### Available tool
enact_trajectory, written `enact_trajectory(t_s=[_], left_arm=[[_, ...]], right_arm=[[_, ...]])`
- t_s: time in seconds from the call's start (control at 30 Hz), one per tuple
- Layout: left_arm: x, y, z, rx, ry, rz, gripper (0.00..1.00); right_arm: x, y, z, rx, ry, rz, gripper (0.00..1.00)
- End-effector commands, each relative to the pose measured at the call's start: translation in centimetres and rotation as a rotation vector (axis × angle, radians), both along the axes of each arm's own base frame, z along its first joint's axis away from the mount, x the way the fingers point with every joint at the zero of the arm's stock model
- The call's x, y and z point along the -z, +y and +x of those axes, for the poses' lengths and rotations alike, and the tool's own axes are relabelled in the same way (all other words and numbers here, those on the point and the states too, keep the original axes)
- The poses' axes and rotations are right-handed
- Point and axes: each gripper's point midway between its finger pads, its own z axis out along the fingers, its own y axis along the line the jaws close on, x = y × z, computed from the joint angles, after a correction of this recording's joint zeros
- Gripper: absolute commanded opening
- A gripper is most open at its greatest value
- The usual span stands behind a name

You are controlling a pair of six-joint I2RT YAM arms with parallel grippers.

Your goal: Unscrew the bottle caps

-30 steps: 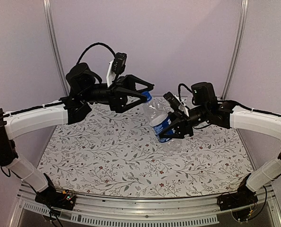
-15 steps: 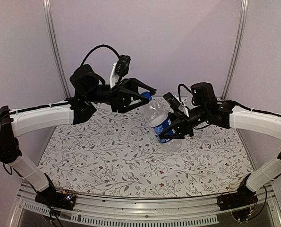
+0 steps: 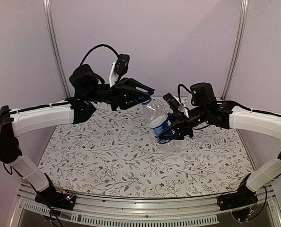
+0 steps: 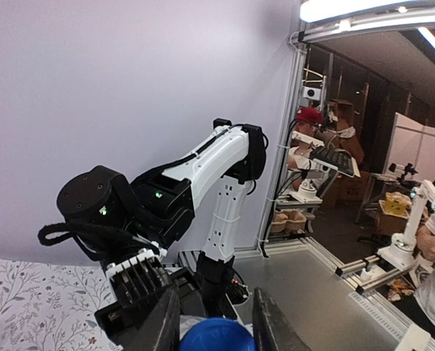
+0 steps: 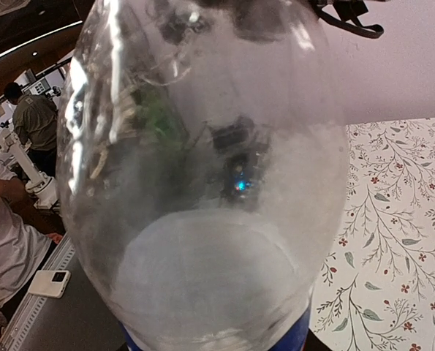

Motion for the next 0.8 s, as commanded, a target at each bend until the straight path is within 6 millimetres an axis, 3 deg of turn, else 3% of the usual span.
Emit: enact_trajectory(t_s=[0.0, 0.33, 0.63, 0.77], left_arm=[[-0.8, 0.4, 0.7, -0.029, -0.022, -0.028, 0.27], [-1.4, 1.5, 2.8, -0.255, 0.049, -0.034, 0.12], [-1.2, 2.4, 7.1, -0.713, 0.192, 0.025, 0.14], [-0.9, 2.7, 8.1, -0.813, 0.275, 0.045, 0.17]], right_arm=[[0.0, 0.3, 0.4, 0.012, -0.008, -0.002, 0.39], [0.4, 0.6, 3.5, 0.203, -0.067, -0.064, 0.39], [0.7, 0.6, 6.5, 0.367, -0.109, -0.114, 0.4], [0.8, 0.6, 7.1, 0.398, -0.111, -0.127, 0.4]])
